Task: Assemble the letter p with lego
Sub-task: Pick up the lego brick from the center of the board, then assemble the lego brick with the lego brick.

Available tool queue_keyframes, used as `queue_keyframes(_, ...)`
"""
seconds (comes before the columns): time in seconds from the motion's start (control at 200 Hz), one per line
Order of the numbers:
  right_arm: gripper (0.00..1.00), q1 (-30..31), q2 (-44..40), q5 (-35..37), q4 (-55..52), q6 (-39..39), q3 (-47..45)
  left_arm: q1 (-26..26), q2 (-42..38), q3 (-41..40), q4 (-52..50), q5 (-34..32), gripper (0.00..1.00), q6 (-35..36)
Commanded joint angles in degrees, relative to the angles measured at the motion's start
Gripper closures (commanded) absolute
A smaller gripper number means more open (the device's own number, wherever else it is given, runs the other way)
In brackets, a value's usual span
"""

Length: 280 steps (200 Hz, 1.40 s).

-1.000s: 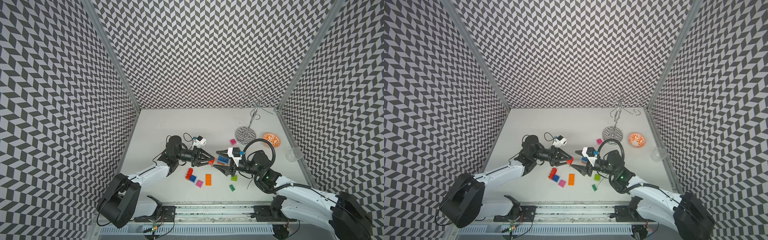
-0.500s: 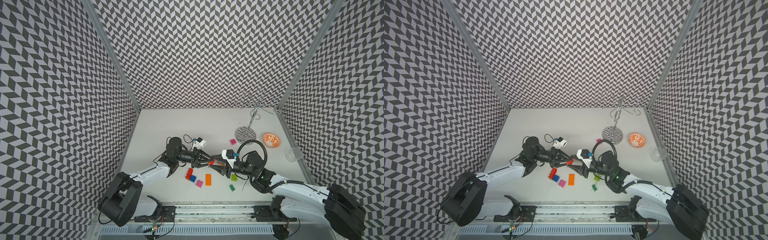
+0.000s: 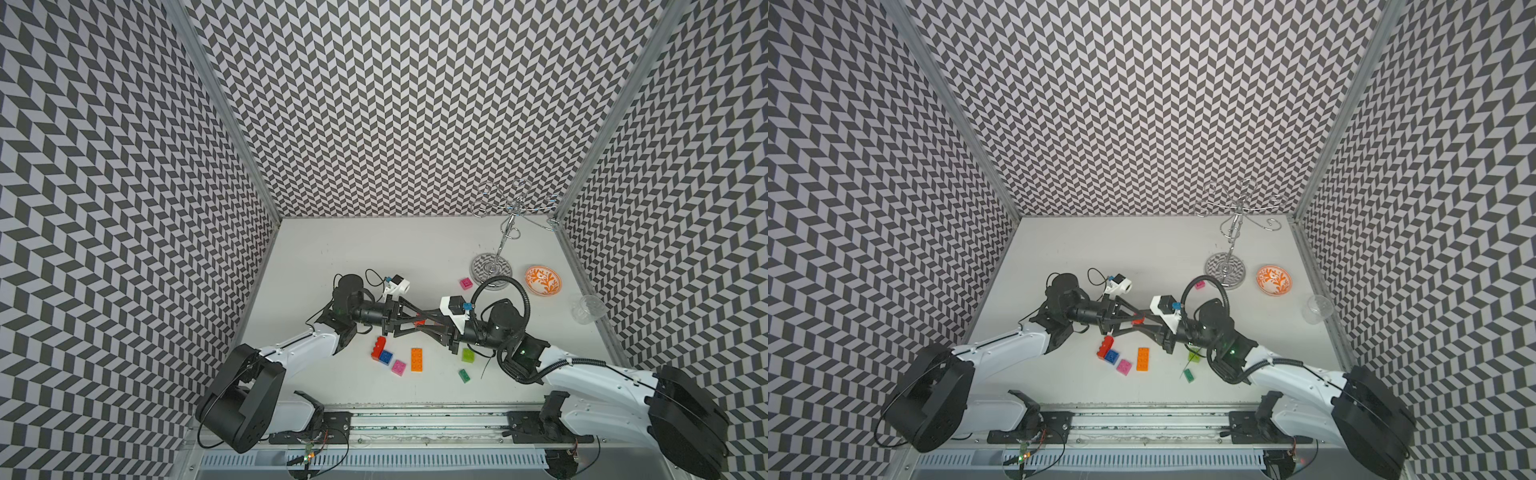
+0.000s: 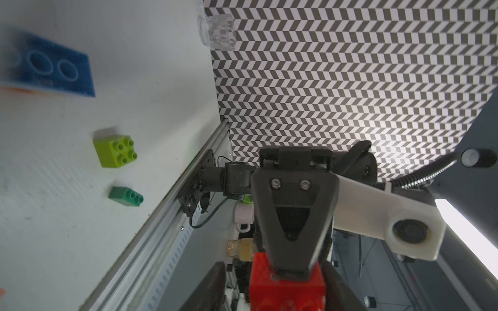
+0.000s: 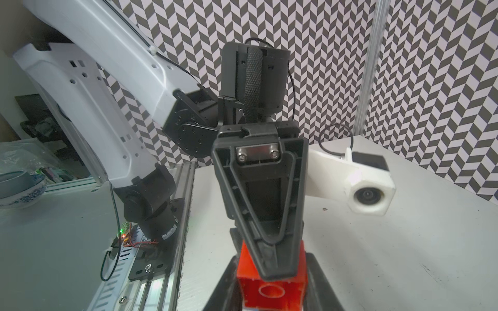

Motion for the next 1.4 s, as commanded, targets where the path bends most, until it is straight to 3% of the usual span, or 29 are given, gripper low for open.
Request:
queue_keyframes(0.0,0.96,0.24,-1.44,4.23,-4.83,-0.01,3.46,2.54,-2.6,4.19,-15.1,-3.64,0.13,13.47)
queue_keyframes(0.055,0.99,0.19,-1.64,6.87,-8.77,0.32,4.79,4.63,-3.89,6.32,-24.48,-8.42,0.01,21.21)
queue_keyframes(0.185,1.0,0.18,-0.08,12.39,-23.02,-1.0,10.66,8.59,-8.58,6.49,-33.37,-22.76,0.0,32.19)
queue_keyframes(0.295,1.0,0.01,3.61,17.46,-37.37,-2.63,18.09,8.81,-14.55,-1.2,-25.97,-33.88,0.0,31.25)
queue_keyframes(0.446,1.0,-0.02,10.19,21.09,-53.95,-5.98,28.95,7.97,-22.83,-15.63,-6.27,-45.19,0.0,24.14)
queue_keyframes(0.651,1.0,-0.69,22.87,25.28,-74.61,-10.55,43.46,4.84,-28.03,-19.9,-4.39,-62.49,0.0,33.82)
queue_keyframes(0.811,1.0,-1.66,27.51,25.85,-80.45,-14.14,48.35,4.61,-30.68,-24.21,-2.75,-67.84,0.0,37.89)
queue_keyframes(1.077,1.0,-4.19,34.98,24.97,-89.39,-19.49,53.09,4.6,-32.8,-23.22,-6.18,-68.76,0.0,40.38)
queue_keyframes(1.397,1.0,-5.32,39.69,24.6,-92.36,-22.08,55.02,4.66,-31.37,-22.8,-5.7,-68.41,0.0,40.75)
